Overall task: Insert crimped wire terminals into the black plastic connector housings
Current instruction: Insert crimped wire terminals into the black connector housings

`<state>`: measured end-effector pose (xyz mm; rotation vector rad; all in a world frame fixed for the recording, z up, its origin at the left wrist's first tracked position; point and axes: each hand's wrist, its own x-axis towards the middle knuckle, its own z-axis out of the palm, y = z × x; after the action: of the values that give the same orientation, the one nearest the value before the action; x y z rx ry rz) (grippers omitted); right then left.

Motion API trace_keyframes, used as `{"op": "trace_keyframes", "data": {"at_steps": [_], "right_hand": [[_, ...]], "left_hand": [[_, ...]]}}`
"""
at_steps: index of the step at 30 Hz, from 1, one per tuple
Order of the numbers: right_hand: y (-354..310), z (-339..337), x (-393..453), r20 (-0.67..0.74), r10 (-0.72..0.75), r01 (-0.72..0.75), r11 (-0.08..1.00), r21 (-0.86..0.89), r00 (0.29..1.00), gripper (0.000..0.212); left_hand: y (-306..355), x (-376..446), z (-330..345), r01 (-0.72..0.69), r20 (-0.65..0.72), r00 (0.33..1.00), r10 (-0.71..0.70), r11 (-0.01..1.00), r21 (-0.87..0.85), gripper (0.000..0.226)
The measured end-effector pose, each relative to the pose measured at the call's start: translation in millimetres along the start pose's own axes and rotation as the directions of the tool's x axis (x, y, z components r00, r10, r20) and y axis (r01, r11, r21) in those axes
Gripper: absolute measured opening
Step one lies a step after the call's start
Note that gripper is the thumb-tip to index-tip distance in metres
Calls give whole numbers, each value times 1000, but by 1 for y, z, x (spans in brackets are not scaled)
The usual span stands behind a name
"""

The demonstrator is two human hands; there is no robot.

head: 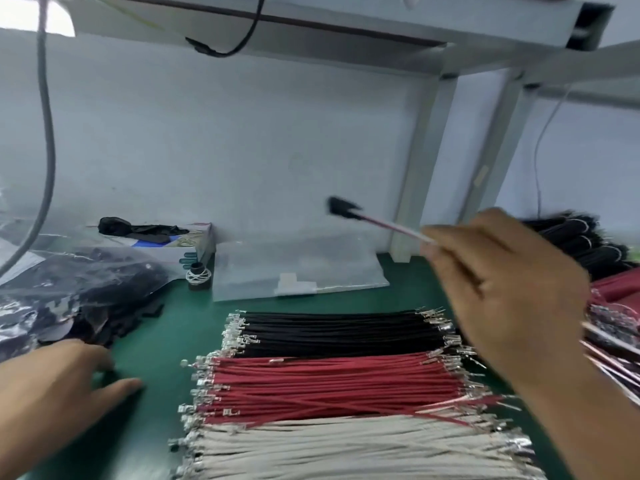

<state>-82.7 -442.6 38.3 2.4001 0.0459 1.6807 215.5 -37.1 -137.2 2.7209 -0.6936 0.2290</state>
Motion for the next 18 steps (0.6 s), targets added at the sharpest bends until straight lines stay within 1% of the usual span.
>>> {"op": "trace_keyframes", "data": {"at_steps": [2,3,5,7,9,10,11,12,13,14,15,16,17,18], "right_hand": [[55,-7,-22,91,102,-89,987,-135,991,27],[86,-9,-38,158,172,-138,968,-209,972,28],[144,-8,-80,304,321,-216,917,-334,897,31],[184,-6,-120,398,436,-260,868,-424,807,34],[199,-10,-149,470,506,-284,838,-466,723,27],[200,-13,-155,493,519,-284,833,-476,698,23],[197,-12,-153,478,542,-293,815,-500,692,19],[190,-10,-146,427,557,-322,800,-506,712,20],[178,-9,-135,370,553,-362,804,-472,746,28],[156,-6,-120,311,538,-407,822,-399,783,32],[130,-1,-104,266,507,-430,852,-299,820,29],[99,5,-87,257,461,-423,886,-192,849,22],[68,14,-71,302,416,-411,908,-83,858,15],[40,24,-56,384,379,-421,907,28,842,12]], "left_hand": [[6,-1,-2,9,117,993,-7,1000,-13,45],[10,-2,-4,5,153,988,-3,1000,-16,43],[21,-2,-8,15,176,984,-13,1000,-10,31],[24,-3,-8,12,138,990,-8,999,-31,28],[22,-2,-7,16,61,998,-14,999,-35,34],[19,-2,-8,21,26,999,-21,1000,-18,39],[14,-1,-8,35,5,999,-35,999,0,44],[9,0,-8,48,-6,999,-48,999,12,47],[4,-1,-7,67,-2,998,-67,997,26,46],[1,-2,-6,75,19,997,-75,997,33,46],[-1,-2,-7,72,43,996,-74,997,37,49],[-1,-2,-7,60,60,996,-62,998,32,51],[-1,-3,-8,50,62,997,-51,998,25,45],[1,-3,-11,28,57,998,-29,999,20,36]]}}
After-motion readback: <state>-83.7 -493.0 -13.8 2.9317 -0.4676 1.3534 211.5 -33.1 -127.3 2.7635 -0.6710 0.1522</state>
